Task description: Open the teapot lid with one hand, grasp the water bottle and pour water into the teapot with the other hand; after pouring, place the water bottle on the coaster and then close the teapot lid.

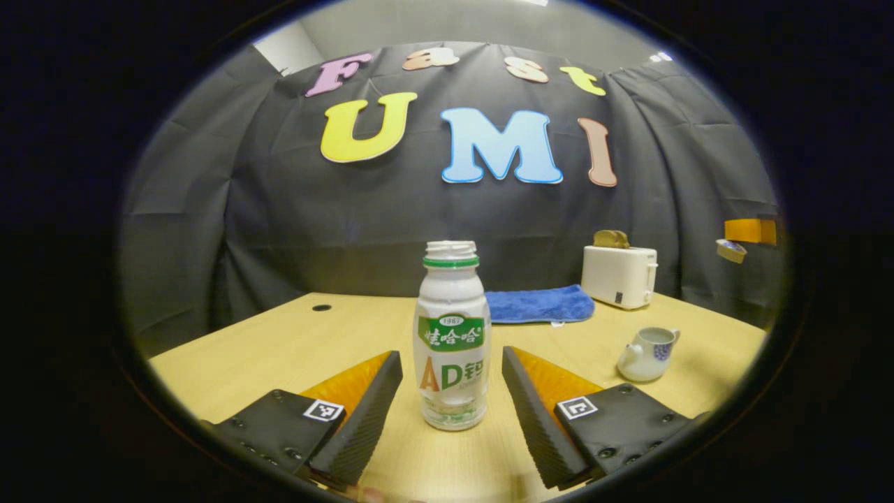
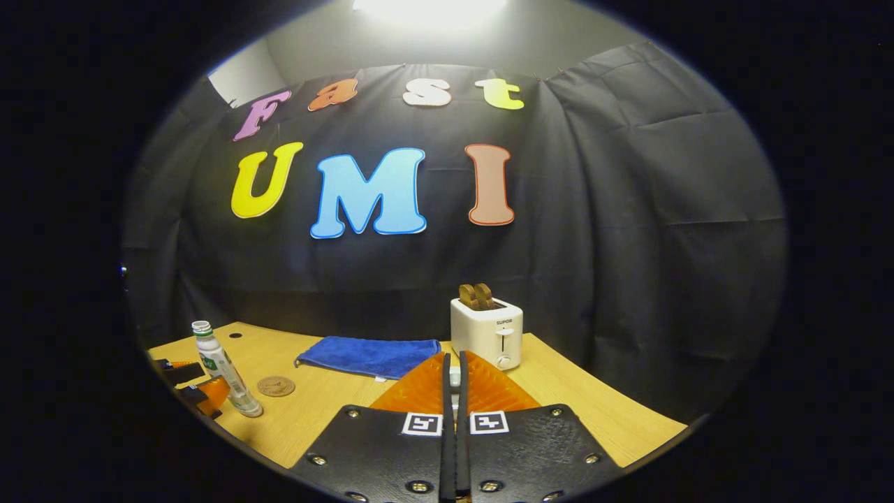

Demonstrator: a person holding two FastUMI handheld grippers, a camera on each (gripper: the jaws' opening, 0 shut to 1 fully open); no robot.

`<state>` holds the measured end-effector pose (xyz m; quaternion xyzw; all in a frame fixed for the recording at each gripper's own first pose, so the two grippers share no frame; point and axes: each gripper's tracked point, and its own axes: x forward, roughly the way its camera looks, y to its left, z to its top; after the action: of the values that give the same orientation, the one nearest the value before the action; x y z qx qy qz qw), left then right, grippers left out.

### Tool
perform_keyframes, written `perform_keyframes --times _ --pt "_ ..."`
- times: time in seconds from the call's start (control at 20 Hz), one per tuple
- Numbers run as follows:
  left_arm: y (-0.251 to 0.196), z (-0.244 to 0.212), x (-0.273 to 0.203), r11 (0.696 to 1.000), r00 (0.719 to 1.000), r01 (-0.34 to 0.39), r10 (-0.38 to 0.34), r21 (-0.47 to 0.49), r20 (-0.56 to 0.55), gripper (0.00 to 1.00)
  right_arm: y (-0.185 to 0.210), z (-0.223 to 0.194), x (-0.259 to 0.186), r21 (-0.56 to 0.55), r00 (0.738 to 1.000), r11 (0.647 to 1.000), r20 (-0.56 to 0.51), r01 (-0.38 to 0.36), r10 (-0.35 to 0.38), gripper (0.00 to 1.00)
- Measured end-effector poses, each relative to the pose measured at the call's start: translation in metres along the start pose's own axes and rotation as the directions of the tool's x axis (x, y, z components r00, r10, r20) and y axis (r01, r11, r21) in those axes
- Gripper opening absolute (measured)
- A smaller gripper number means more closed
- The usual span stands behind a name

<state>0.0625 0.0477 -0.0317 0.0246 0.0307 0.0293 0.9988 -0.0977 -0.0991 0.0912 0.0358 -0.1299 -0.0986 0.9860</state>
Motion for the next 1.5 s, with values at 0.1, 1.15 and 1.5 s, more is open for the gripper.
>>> perform_keyframes --times 0.1,1.15,1.5 --pt "0.001 -0.003 0.005 1.0 1.0 -0.008 0.009 0.014 -0.01 0.99 -0.008 -0.002 -0.002 0.0 1.0 1.0 -0.003 0.01 -0.01 0.0" --pt "-0.007 -0.009 0.037 0.998 0.999 -0.006 0.009 0.063 -0.041 0.9 -0.027 -0.038 0.001 0.046 0.997 0.999 -0.078 -0.001 0.004 0.0" --pt "-0.022 -0.007 0.038 0.991 0.998 0.01 -0.002 0.136 -0.055 0.87 -0.038 -0.041 -0.006 0.044 0.997 0.999 -0.081 0.014 -0.01 0.0"
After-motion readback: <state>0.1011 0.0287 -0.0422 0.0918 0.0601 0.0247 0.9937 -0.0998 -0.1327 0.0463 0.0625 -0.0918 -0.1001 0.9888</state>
